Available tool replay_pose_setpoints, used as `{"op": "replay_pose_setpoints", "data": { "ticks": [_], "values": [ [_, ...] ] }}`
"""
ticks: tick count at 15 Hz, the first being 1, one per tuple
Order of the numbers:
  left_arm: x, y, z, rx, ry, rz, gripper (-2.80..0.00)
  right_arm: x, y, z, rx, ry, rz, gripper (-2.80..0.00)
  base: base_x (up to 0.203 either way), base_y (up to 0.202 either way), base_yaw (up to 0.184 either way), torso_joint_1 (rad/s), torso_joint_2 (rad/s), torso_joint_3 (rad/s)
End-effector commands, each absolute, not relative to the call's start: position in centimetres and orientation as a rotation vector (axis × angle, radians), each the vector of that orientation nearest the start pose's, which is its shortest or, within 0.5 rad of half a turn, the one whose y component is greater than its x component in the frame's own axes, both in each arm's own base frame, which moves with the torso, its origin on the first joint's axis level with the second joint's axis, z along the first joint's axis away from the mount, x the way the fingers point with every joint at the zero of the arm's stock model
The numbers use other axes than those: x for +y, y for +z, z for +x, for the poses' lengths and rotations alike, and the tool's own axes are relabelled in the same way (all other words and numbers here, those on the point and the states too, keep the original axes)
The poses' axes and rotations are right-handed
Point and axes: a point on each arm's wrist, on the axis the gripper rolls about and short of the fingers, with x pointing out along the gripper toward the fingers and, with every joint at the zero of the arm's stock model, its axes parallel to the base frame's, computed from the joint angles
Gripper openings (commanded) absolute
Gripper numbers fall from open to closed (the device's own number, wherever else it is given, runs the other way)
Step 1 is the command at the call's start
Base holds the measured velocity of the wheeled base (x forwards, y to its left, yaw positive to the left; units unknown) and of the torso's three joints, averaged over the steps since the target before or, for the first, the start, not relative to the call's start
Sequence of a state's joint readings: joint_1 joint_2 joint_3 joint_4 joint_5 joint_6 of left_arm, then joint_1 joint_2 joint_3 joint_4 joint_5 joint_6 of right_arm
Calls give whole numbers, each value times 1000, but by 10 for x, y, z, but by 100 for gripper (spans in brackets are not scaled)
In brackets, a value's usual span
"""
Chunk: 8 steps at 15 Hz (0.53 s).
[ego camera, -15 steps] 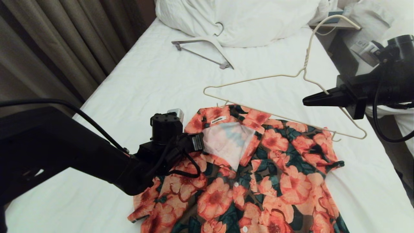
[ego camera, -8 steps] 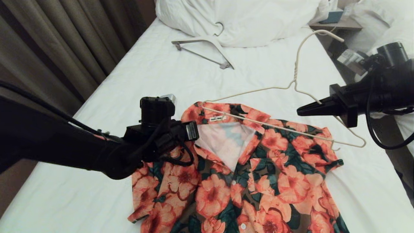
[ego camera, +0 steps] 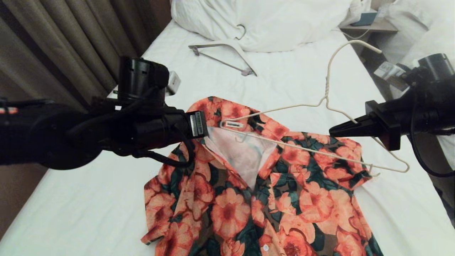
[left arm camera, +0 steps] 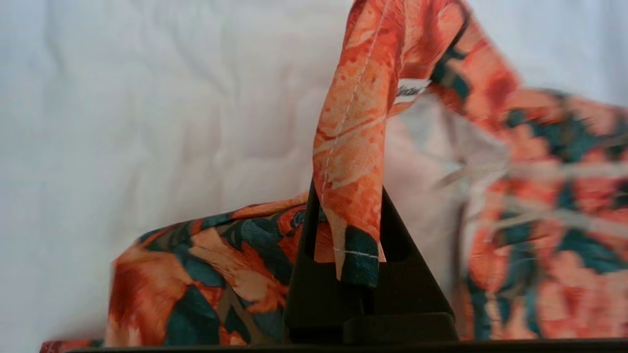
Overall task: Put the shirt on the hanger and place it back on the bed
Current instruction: Hook one side of the shirt onto the hanger
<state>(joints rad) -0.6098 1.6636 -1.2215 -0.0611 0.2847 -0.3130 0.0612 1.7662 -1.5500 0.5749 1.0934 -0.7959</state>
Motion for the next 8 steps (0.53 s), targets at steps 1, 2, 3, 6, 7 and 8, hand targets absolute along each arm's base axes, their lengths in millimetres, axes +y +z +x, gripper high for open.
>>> {"op": "replay_pose_setpoints", "data": {
  "ticks": [1, 2, 3, 6, 7, 8],
  "values": [
    [-185, 285, 241, 326, -287, -151, -280, 41, 269, 296, 235, 1296, -271, -280, 0, 0, 0, 0, 0, 0],
    [-191, 293, 236, 324, -301, -144, -280, 42, 269, 294, 235, 1301, -271, -280, 0, 0, 0, 0, 0, 0],
    [-196, 301, 231, 323, -320, -140, -280, 47, 270, 292, 234, 1316, -272, -280, 0, 0, 0, 0, 0, 0],
    [-221, 310, 223, 324, -343, -115, -280, 55, 271, 286, 228, 1347, -277, -280, 0, 0, 0, 0, 0, 0],
    [-229, 308, 222, 326, -350, -107, -280, 55, 272, 285, 226, 1348, -278, -280, 0, 0, 0, 0, 0, 0],
    [-236, 308, 218, 325, -365, -102, -280, 55, 272, 285, 226, 1348, -278, -280, 0, 0, 0, 0, 0, 0]
  ]
}}
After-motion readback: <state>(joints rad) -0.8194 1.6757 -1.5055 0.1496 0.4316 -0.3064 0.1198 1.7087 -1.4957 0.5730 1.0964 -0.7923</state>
